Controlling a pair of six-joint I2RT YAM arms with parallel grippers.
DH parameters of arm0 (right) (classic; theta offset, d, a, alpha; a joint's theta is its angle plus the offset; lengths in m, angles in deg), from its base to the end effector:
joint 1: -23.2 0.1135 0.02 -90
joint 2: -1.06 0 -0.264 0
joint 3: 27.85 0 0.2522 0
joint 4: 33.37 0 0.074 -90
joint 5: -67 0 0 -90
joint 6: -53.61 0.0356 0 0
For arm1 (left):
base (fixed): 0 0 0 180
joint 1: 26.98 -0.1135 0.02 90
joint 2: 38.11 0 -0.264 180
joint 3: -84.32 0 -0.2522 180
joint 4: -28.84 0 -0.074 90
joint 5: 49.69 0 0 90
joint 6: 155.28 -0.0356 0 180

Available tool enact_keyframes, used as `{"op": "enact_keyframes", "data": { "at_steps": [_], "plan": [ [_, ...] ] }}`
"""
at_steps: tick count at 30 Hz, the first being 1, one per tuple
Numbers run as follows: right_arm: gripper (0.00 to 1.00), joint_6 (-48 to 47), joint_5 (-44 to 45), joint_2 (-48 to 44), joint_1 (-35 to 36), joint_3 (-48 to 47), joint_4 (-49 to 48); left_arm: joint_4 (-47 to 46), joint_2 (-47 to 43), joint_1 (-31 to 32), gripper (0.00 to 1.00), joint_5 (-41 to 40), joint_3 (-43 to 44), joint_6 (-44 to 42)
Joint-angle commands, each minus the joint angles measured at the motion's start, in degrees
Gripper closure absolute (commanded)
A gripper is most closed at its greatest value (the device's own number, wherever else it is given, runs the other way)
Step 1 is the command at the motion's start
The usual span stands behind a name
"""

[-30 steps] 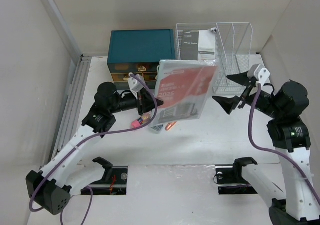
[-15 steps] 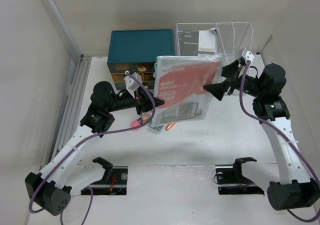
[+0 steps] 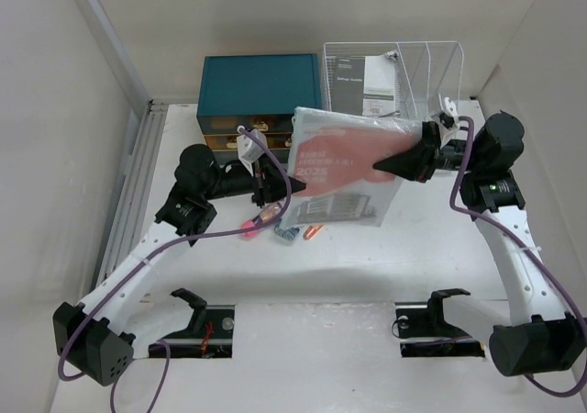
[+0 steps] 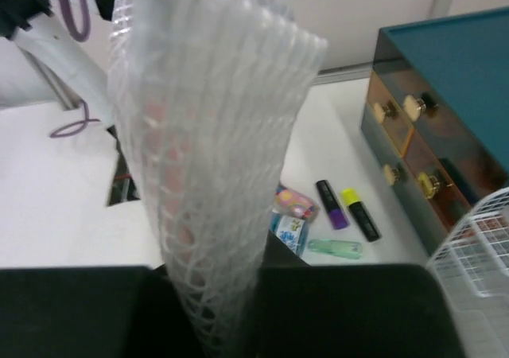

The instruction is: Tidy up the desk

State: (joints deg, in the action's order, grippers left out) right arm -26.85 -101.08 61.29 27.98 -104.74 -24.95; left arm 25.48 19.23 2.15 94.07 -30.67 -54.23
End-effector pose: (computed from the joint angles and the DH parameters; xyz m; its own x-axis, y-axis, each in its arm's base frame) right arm 0.2074 0.0523 0.4266 -0.0219 0.0325 -0.9992 -0.9923 0.1214 0.0257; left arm 0.1789 -0.1325 0.3876 -0.0237 -0.1165 -0.9929 0.9932 0.1107 -0.0367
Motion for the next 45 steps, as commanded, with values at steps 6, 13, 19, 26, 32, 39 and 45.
{"op": "enact_keyframes", "data": {
  "at_steps": [6,13,19,26,32,39,45],
  "plan": [
    [1.0,-0.22,1.95,-2.83,0.15,0.73,-3.8,-5.9,1.37,-0.73,1.0,-1.54,4.83,0.9],
    [1.0,-2.49,25.39,-6.52,-2.4,-3.48,-3.27,-3.18,-1.78,-0.74,0.0,-12.25,4.13,0.38],
    [1.0,-8.57,52.13,-5.21,-2.93,-10.42,1.39,-1.95,-7.68,-0.74,0.0,-22.03,-1.93,0.38],
    [1.0,-8.57,75.43,-1.08,-5.48,-17.72,1.39,-1.33,-11.64,-0.74,0.0,-23.35,-6.95,-0.15],
    [1.0,-13.67,86.23,1.82,-5.48,-16.24,-4.49,-0.72,-14.36,-0.74,0.0,-22.82,-8.18,-0.15],
    [1.0,-15.6,86.26,7.97,-4.17,-12.89,-11.35,-0.19,-14.89,-0.74,0.0,-22.12,-8.7,-0.68],
    [1.0,-16.13,83.1,14.99,-3.63,-13.76,-13.2,-0.19,-15.42,-0.74,0.0,-21.59,-8.7,-0.68]
  ]
}}
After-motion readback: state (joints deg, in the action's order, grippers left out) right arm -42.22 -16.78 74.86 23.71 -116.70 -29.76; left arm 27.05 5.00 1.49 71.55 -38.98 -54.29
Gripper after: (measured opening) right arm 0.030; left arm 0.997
